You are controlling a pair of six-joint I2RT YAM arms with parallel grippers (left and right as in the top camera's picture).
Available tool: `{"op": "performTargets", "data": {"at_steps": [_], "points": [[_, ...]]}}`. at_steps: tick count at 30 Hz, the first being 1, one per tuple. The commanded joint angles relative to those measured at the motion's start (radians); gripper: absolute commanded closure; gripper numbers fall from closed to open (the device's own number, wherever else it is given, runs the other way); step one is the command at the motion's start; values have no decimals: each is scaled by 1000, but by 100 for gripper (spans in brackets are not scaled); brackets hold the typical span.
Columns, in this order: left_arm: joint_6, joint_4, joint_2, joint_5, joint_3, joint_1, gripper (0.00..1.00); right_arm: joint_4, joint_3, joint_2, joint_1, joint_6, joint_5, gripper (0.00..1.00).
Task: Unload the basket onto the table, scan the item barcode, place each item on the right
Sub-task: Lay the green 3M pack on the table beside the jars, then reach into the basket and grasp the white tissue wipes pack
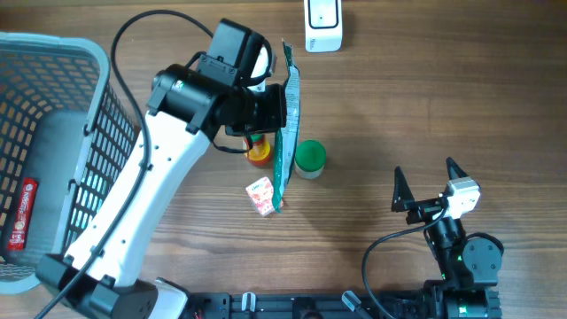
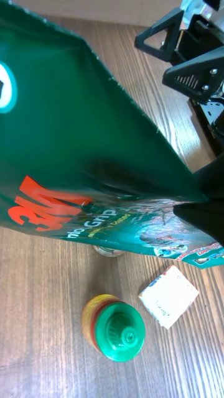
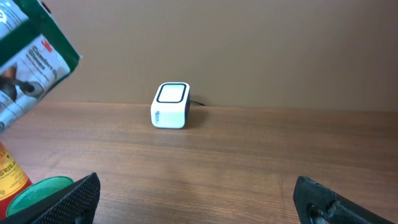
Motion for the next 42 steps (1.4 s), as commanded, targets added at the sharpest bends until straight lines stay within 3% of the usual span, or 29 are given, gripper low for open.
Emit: {"op": "performTargets", "data": {"at_steps": [1, 9, 14, 18, 19, 23, 27, 32, 37, 42], "points": [[-77, 30, 37, -60, -60, -6, 96, 6, -1, -5, 0, 14, 5, 0], [-302, 212, 66, -65, -300, -89, 96, 6, -1, -5, 0, 13, 5, 0], [-305, 229, 66, -138, -307, -103, 96, 6, -1, -5, 0, 14, 5, 0], [-304, 240, 65, -196, -306, -103, 64, 6, -1, -5, 0, 14, 5, 0], [-304, 248, 62, -196, -303, -103, 48, 6, -1, -5, 0, 14, 5, 0], [-290, 270, 19, -196, -229, -103, 0, 6, -1, -5, 0, 14, 5, 0], [-161, 251, -22, -257, -71, -102, 0, 6, -1, -5, 0, 13, 5, 0], [-86, 118, -72, -486, 113, -45, 0, 6, -1, -5, 0, 14, 5, 0], [-83, 111, -193, -498, 160, 250, 0, 6, -1, -5, 0, 13, 5, 0], [-87, 94, -267, -497, 159, 628, 0, 6, -1, -5, 0, 14, 5, 0]]}}
